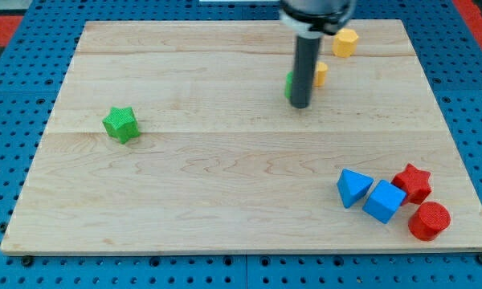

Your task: Move the green star to the top left of the green circle

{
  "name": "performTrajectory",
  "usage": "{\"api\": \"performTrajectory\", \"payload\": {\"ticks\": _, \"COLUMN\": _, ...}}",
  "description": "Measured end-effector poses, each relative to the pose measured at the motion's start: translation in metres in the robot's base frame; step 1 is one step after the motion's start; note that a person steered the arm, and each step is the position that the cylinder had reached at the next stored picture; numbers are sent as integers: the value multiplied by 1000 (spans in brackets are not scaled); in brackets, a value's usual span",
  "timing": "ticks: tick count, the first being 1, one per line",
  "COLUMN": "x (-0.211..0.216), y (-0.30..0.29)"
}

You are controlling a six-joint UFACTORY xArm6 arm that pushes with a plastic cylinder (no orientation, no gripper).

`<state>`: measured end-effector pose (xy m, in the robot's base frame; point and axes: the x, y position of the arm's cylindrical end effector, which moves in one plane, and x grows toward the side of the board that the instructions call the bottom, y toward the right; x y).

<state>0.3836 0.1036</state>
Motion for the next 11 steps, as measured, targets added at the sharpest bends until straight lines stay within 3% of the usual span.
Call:
{"api": "performTrajectory", "payload": {"ticks": 1, "x": -49, "y": 26}}
{"api": "performTrajectory", "payload": {"ticks": 2, "x": -58, "y": 26}}
{"api": "performTrajectory", "payload": {"ticks": 3, "x": -18, "y": 24}}
{"api": "performTrajectory", "payload": {"ticks": 4, "x": -32, "y": -19}}
{"api": "performTrajectory", "payload": {"ticks": 5, "x": -65, "y": -23}}
{"api": "performTrajectory", "payload": {"ticks": 6, "x": -65, "y": -23}}
{"api": "performTrajectory", "payload": {"ticks": 9, "x": -73, "y": 49}}
{"api": "performTrajectory", "payload": {"ticks": 10, "x": -19, "y": 31}}
{"api": "performTrajectory", "payload": {"ticks": 11, "x": 92, "y": -53}}
